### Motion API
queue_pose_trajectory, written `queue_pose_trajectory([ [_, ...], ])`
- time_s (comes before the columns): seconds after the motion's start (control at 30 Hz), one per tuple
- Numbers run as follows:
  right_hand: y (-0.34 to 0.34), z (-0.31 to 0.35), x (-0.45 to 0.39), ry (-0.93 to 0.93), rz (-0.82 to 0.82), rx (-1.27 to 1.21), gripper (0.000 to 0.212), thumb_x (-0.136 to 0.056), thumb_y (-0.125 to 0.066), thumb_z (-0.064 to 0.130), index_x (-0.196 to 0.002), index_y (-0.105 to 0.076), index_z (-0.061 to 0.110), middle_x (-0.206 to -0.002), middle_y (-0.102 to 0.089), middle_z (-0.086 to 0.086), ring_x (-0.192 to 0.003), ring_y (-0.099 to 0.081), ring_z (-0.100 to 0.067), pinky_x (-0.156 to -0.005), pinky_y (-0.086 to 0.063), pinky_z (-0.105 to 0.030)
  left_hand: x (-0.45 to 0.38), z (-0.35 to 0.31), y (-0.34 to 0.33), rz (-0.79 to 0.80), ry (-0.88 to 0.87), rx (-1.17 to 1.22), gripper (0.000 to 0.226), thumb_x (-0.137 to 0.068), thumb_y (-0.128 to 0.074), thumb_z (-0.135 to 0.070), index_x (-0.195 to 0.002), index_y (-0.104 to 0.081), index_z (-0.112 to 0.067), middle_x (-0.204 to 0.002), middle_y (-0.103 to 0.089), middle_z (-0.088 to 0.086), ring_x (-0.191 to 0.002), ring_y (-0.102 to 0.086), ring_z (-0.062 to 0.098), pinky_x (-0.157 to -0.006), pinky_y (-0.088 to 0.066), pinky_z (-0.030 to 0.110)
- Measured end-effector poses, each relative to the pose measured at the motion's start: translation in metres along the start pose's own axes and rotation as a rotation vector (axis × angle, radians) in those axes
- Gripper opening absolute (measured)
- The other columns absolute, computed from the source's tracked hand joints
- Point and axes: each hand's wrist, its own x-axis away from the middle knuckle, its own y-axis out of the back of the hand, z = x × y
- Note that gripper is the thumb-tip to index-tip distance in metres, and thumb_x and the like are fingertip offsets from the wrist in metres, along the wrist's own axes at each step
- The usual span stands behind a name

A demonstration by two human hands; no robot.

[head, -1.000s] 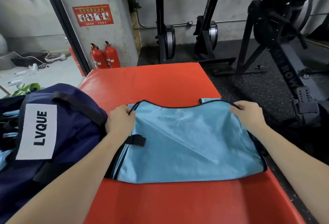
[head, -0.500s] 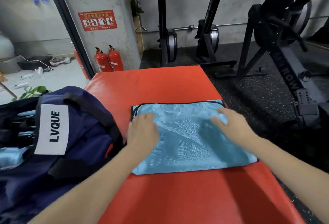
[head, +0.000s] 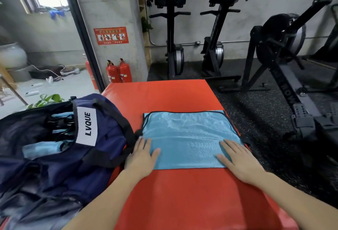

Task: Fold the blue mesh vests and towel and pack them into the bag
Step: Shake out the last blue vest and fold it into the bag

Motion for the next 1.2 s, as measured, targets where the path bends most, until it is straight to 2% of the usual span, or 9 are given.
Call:
queue_pose_trajectory([
  [0.1,0.001,0.002,0.000,-0.007,0.009,-0.010,0.084,-0.087,-0.005,0.076,-0.159,-0.005,0.032,-0.166,-0.003,0.011,-0.152,0.001,-0.008,-0.123,0.002,-0.029,0.006,0.006,0.005,0.026,0.089,0.074,0.079,-0.099,-0.022,-0.065,-0.159,-0.006,-0.015,-0.167,0.006,0.002,-0.152,-0.009,0.026,-0.118,-0.021,0.043],
  [0.27,0.001,-0.001,0.005,0.009,-0.015,-0.047,0.094,-0.083,0.000,0.081,-0.159,-0.013,0.028,-0.166,-0.009,0.008,-0.152,-0.005,-0.010,-0.124,0.000,-0.030,0.016,0.004,0.006,-0.017,0.115,0.010,0.083,-0.100,-0.023,-0.062,-0.157,-0.006,-0.005,-0.165,-0.007,0.012,-0.150,-0.018,0.030,-0.118,-0.022,0.039],
  [0.43,0.012,-0.005,0.025,0.120,-0.128,-0.079,0.078,-0.089,-0.024,0.074,-0.149,-0.041,0.027,-0.152,-0.038,0.010,-0.145,-0.030,-0.011,-0.124,-0.011,-0.033,0.050,-0.015,0.006,-0.112,-0.019,-0.273,0.064,-0.105,-0.020,-0.052,-0.157,-0.019,-0.015,-0.164,-0.013,0.014,-0.152,-0.009,0.029,-0.123,-0.008,0.043],
  [0.5,0.015,-0.012,0.034,0.171,-0.174,-0.080,0.060,-0.089,-0.046,0.060,-0.138,-0.053,0.026,-0.141,-0.050,0.009,-0.135,-0.044,-0.013,-0.121,-0.020,-0.032,0.073,-0.031,0.008,-0.103,-0.045,-0.270,0.062,-0.104,-0.023,-0.053,-0.156,-0.023,-0.021,-0.164,-0.013,0.013,-0.151,-0.010,0.032,-0.121,-0.010,0.045],
  [0.63,0.018,-0.019,0.052,0.221,-0.195,0.048,0.039,-0.082,-0.062,0.026,-0.121,-0.063,0.025,-0.121,-0.063,0.008,-0.113,-0.059,-0.018,-0.109,-0.037,-0.033,0.119,-0.057,0.005,0.033,-0.008,-0.200,0.069,-0.098,-0.024,-0.066,-0.156,-0.018,-0.028,-0.165,-0.008,0.010,-0.143,-0.022,0.037,-0.111,-0.023,0.052],
  [0.8,0.012,-0.031,0.068,0.128,-0.209,0.149,0.030,-0.091,-0.064,0.025,-0.122,-0.067,0.026,-0.123,-0.064,0.011,-0.120,-0.059,-0.016,-0.102,-0.047,-0.037,0.125,-0.054,0.000,0.111,0.058,-0.115,0.077,-0.094,-0.016,-0.074,-0.158,-0.004,-0.033,-0.166,0.002,0.007,-0.148,-0.009,0.044,-0.115,-0.012,0.057],
  [0.9,0.008,-0.033,0.068,0.149,-0.290,0.215,0.036,-0.071,-0.084,0.018,-0.105,-0.074,0.023,-0.105,-0.072,0.007,-0.100,-0.069,-0.018,-0.079,-0.058,-0.038,0.107,-0.044,-0.001,0.096,0.101,-0.035,0.077,-0.094,-0.016,-0.074,-0.158,-0.005,-0.033,-0.167,0.000,0.005,-0.149,-0.004,0.042,-0.118,-0.009,0.057],
  [1.0,0.012,-0.027,0.064,0.193,-0.361,0.319,0.050,-0.047,-0.092,0.007,-0.093,-0.076,0.019,-0.090,-0.072,0.005,-0.083,-0.071,-0.021,-0.063,-0.057,-0.036,0.093,-0.037,-0.003,0.051,0.078,0.029,0.075,-0.096,-0.018,-0.071,-0.158,-0.007,-0.031,-0.167,-0.002,0.005,-0.150,-0.010,0.036,-0.120,-0.007,0.053],
  [1.2,0.014,-0.032,0.048,0.184,-0.343,0.443,0.038,-0.046,-0.091,0.005,-0.073,-0.069,0.019,-0.074,-0.065,0.003,-0.065,-0.063,-0.025,-0.054,-0.048,-0.036,0.065,-0.028,-0.008,-0.038,0.068,0.115,0.084,-0.099,-0.025,-0.065,-0.158,-0.008,-0.008,-0.166,-0.005,0.010,-0.151,-0.014,0.024,-0.122,-0.010,0.039],
])
